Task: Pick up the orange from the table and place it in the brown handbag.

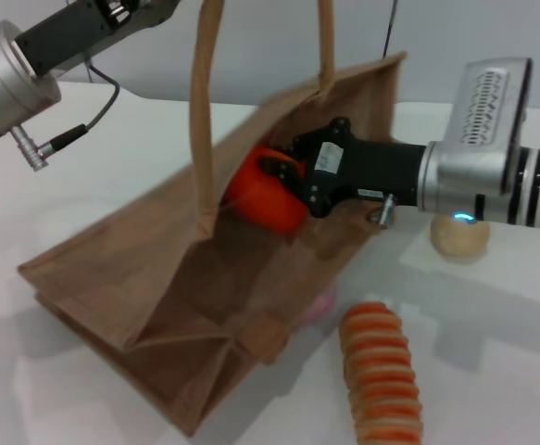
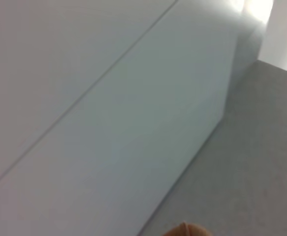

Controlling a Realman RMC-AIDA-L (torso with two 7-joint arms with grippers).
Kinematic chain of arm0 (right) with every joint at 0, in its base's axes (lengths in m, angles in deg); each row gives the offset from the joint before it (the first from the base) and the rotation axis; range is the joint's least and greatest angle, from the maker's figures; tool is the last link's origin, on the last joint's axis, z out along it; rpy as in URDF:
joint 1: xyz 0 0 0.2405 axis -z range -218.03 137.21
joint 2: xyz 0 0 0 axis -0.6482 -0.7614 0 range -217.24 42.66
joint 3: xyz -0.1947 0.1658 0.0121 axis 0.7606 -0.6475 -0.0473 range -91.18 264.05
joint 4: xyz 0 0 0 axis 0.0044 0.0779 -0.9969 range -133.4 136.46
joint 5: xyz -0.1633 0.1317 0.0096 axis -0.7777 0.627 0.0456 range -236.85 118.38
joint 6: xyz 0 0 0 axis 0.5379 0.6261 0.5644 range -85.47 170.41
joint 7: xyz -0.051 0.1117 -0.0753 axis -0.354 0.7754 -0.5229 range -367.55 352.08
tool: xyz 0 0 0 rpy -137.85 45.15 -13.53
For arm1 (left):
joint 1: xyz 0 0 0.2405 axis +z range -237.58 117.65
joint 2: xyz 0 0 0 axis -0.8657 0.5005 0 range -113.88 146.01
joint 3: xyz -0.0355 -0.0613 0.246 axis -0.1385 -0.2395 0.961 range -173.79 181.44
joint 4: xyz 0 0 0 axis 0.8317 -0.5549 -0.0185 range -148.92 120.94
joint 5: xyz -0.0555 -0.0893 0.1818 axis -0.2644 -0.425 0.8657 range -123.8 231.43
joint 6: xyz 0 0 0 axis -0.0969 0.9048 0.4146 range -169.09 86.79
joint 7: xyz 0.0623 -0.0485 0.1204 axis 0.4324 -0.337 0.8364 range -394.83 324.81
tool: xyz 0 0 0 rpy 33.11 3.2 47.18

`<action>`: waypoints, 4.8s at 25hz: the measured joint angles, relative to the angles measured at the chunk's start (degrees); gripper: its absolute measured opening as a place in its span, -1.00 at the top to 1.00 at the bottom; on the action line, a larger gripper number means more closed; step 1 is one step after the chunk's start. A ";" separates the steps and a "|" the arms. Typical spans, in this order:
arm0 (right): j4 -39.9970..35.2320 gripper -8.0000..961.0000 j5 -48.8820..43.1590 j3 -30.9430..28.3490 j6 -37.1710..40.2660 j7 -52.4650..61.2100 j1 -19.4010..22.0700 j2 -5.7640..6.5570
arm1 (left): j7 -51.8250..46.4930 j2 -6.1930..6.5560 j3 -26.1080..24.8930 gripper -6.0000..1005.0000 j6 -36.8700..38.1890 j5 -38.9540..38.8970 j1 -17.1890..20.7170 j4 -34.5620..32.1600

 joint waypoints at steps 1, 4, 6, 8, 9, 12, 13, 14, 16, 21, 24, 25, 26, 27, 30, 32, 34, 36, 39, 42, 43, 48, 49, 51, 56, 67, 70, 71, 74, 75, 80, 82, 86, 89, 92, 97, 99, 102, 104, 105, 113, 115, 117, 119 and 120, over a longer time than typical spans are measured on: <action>0.64 0.85 0.13 -0.19 -1.25 -0.52 -0.09 -0.01 | -0.12 -0.05 -0.04 0.75 -0.39 -0.02 -0.11 0.04; 2.05 0.85 0.35 -0.44 -4.45 -1.78 -0.34 -0.07 | -0.45 -0.18 -0.06 0.75 -1.61 -0.49 -0.27 0.08; 2.72 0.85 0.39 -0.63 -7.15 -2.04 -0.52 -0.12 | -0.54 -0.22 -0.06 0.75 -2.17 -1.06 -0.32 0.09; 3.16 0.85 0.40 -1.63 -9.95 -2.19 -0.58 -0.13 | -0.57 -0.26 -0.06 0.75 -2.35 -1.73 -0.14 0.11; 3.40 0.86 0.40 -2.14 -11.03 -2.30 -0.59 -0.13 | -0.57 -0.26 -0.05 0.75 -2.39 -2.02 0.01 0.11; 3.80 0.86 0.40 -2.61 -12.68 -2.57 -0.60 -0.13 | -0.56 -0.24 -0.10 0.74 -2.73 -2.94 0.58 0.12; 3.82 0.86 0.40 -2.63 -13.01 -2.61 -0.61 -0.12 | -0.53 -0.17 -0.11 0.74 -2.79 -3.25 0.80 0.12; 3.81 0.86 0.40 -2.63 -13.22 -2.62 -0.61 -0.12 | -0.47 -0.09 -0.12 0.75 -2.80 -3.56 1.02 0.12; 3.77 0.83 0.40 -2.68 -13.54 -2.63 -0.58 -0.12 | -0.32 0.06 -0.14 0.75 -2.71 -4.15 1.55 0.12; 3.64 0.64 0.40 -2.74 -13.69 -2.65 -0.18 -0.12 | 0.30 0.29 -0.78 0.73 -2.00 -5.52 3.04 0.12; 3.49 0.40 0.40 -2.76 -11.69 -2.66 0.40 -0.09 | 0.85 0.40 -1.03 0.72 -0.39 -5.77 3.83 0.11; 3.30 0.32 0.39 -2.85 -10.53 -2.66 0.75 -0.05 | 1.16 0.43 -1.10 0.71 0.80 -5.82 4.24 0.11; 3.05 0.24 0.39 -3.03 -9.23 -2.66 1.17 -0.02 | 1.37 0.43 -1.17 0.71 1.71 -5.82 4.50 0.11; 2.65 0.16 0.38 -3.39 -7.84 -2.66 1.69 0.03 | 1.76 0.43 -1.36 0.70 2.83 -5.85 4.82 0.11; 1.39 -0.11 0.36 -5.01 -3.95 -2.65 3.50 0.18 | 2.85 0.44 -2.21 0.69 5.79 -5.88 5.76 0.13; -0.16 -0.26 0.36 -6.64 -0.69 -2.64 5.38 0.21 | 3.46 0.46 -2.45 0.68 7.40 -5.83 6.17 0.16; -2.16 -0.38 0.37 -8.64 3.27 -2.56 7.36 0.23 | 3.89 0.59 -2.43 0.67 9.33 -5.71 6.43 0.54; -4.13 -0.50 0.36 -11.09 7.00 -2.39 9.40 0.26 | 4.61 0.88 -2.45 0.66 10.84 -5.85 6.62 1.68; -7.03 -0.67 0.37 -15.75 12.18 -2.35 12.47 0.31 | 6.60 1.57 -2.88 0.65 12.38 -6.10 6.69 3.84; -9.17 -0.70 0.37 -20.88 15.98 -2.56 14.85 0.32 | 8.51 2.06 -3.07 0.64 14.03 -6.10 6.51 5.64; -9.77 -0.72 0.37 -22.37 17.03 -2.60 15.49 0.32 | 9.06 2.12 -3.11 0.63 14.59 -6.10 6.45 5.92; -10.51 -0.72 0.37 -28.40 19.76 -3.25 17.54 0.31 | 11.32 2.03 -3.10 0.61 16.55 -5.81 6.34 6.17; -10.42 -0.72 0.37 -29.66 20.09 -3.69 17.92 0.30 | 11.78 1.98 -3.03 0.52 16.80 -5.72 6.31 6.19; -10.00 -0.72 0.40 -32.51 20.42 -4.73 18.74 0.18 | 12.45 1.89 -2.89 0.33 17.11 -5.58 6.26 6.27; -9.60 -0.72 0.52 -40.97 20.16 -6.65 20.75 -0.14 | 21.14 1.05 -3.43 0.02 20.08 -6.74 5.57 9.77; -5.96 -0.72 0.55 -57.47 13.29 -14.21 24.84 -0.91 | 60.09 -2.56 -6.79 -0.34 19.59 -19.55 6.81 19.57; -5.86 -0.72 0.55 -59.92 11.06 -14.41 24.94 -0.94 | 67.25 -2.65 -6.81 -0.36 19.66 -21.30 7.00 21.44; -5.85 -0.71 0.55 -60.51 10.33 -14.41 24.96 -0.94 | 69.74 -2.65 -6.82 -0.36 19.85 -21.91 6.99 22.24; -5.83 -0.71 0.54 -61.02 9.27 -14.43 25.01 -0.93 | 72.86 -2.71 -6.83 -0.36 19.98 -22.65 7.02 23.03; -5.82 -0.71 0.54 -61.04 9.20 -14.43 25.02 -0.93 | 73.17 -2.72 -6.83 -0.36 19.99 -22.73 7.09 23.07; -5.81 -0.71 0.54 -61.09 9.14 -14.43 25.04 -0.92 | 73.59 -2.75 -6.83 -0.36 20.02 -23.33 7.49 23.19; -5.81 -0.71 0.54 -61.10 9.12 -14.43 25.10 -0.91 | 73.60 -2.76 -6.83 -0.36 20.03 -23.35 7.58 23.22; -5.80 -0.71 0.54 -61.13 9.09 -14.18 25.29 -0.91 | 73.54 -2.78 -6.90 -0.36 20.04 -23.41 7.78 23.25; -5.73 -0.71 0.54 -61.15 9.09 -14.08 25.40 -0.91 | 73.35 -2.80 -6.92 -0.36 20.04 -23.76 8.06 23.27; -5.72 -0.71 0.54 -61.17 9.30 -14.00 25.53 -0.85 | 73.14 -2.81 -6.92 -0.36 20.03 -24.29 8.19 23.29; -5.66 -0.71 0.54 -61.17 9.53 -13.95 25.75 -0.82 | 72.67 -2.82 -6.92 -0.36 19.98 -24.62 8.21 23.38; -5.63 -0.71 0.54 -61.17 9.54 -13.94 25.75 -0.82 | 72.57 -2.82 -6.92 -0.36 19.93 -24.65 8.25 23.39; -5.59 -0.71 0.54 -61.08 9.53 -13.92 25.75 -0.83 | 72.56 -2.82 -6.92 -0.36 19.66 -24.81 8.52 23.55; -5.51 -0.71 0.54 -60.96 9.54 -13.88 25.75 -0.82 | 72.57 -2.80 -6.92 -0.36 19.42 -24.92 8.58 23.63; -5.46 -0.71 0.54 -60.93 9.56 -13.86 25.75 -0.82 | 72.57 -2.79 -6.92 -0.36 19.38 -24.96 8.59 23.65; -5.45 -0.71 0.54 -61.17 9.61 -12.67 25.99 -0.70 | 72.54 -2.76 -6.92 -0.36 19.30 -25.00 8.26 23.76; -5.46 -0.71 0.54 -61.17 9.63 -12.59 25.99 -0.69 | 72.54 -2.74 -6.92 -0.36 19.30 -25.01 8.27 23.76; -5.46 -0.71 0.54 -61.17 9.63 -12.58 26.00 -0.68 | 72.54 -2.73 -6.92 -0.36 19.30 -25.00 8.27 23.76; -5.46 -0.71 0.54 -61.17 9.63 -12.58 26.00 -0.67 | 72.54 -2.72 -6.92 -0.36 19.30 -25.00 8.27 23.76; -5.46 -0.71 0.54 -61.17 9.63 -12.58 26.00 -0.66 | 72.55 -2.72 -6.92 -0.36 19.30 -25.00 8.27 23.76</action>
